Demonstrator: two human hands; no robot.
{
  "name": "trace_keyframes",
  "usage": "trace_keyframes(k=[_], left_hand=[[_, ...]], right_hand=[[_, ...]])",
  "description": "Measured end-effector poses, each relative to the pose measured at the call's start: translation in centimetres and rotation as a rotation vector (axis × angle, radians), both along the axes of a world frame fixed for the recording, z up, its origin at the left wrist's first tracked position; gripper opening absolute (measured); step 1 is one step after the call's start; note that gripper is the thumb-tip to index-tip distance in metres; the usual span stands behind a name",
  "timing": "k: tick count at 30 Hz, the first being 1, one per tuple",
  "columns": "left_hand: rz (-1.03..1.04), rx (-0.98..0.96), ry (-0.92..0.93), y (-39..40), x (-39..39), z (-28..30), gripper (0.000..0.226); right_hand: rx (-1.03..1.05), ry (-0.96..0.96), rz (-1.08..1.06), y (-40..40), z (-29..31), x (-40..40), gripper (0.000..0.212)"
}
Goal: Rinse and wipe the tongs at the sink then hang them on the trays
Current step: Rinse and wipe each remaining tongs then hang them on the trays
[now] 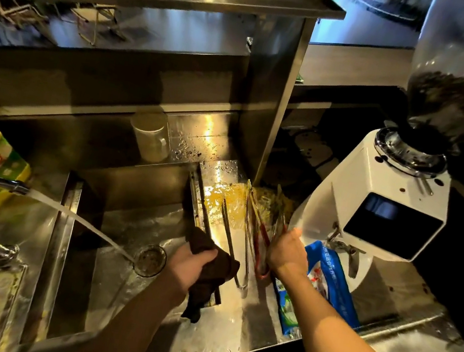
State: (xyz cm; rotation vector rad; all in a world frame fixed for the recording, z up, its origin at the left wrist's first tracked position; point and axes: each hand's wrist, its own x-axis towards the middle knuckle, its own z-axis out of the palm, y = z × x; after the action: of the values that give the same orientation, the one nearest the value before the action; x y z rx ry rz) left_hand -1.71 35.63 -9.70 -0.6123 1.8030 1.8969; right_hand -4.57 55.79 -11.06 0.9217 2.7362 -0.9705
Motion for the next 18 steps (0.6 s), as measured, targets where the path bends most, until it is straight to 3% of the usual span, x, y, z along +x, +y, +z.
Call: trace_keyframes(k=[3, 6, 12, 16, 18], left_hand=[[0.008, 0.09, 0.0, -0.6, 0.1, 1.0, 0.012], [0.03, 0.133, 0.04, -2.3, 0.3, 1.8, 0.016], [0.157, 0.163, 0.094, -8.6, 0.3, 2.8, 0.018], [0.347, 0.098, 0.071, -15.1, 0.0, 3.1, 0.04], [0.439, 0.098, 0.05, -18.5, -0.3, 3.0, 0.051]], right_hand=[[-0.108, -0.005, -0.047, -0.4, 2.3, 0.5, 0.052], [-0.183, -0.016, 0.031, -1.8, 4.0, 0.9, 0.06], [-0.755, 0.022, 0.132, -8.3, 6.3, 1.7, 0.038], [-1.057, -0.171, 0.223, -14.3, 6.9, 1.4, 0.019], [-1.139, -0.273, 0.244, -17.5, 6.8, 1.0, 0.023]])
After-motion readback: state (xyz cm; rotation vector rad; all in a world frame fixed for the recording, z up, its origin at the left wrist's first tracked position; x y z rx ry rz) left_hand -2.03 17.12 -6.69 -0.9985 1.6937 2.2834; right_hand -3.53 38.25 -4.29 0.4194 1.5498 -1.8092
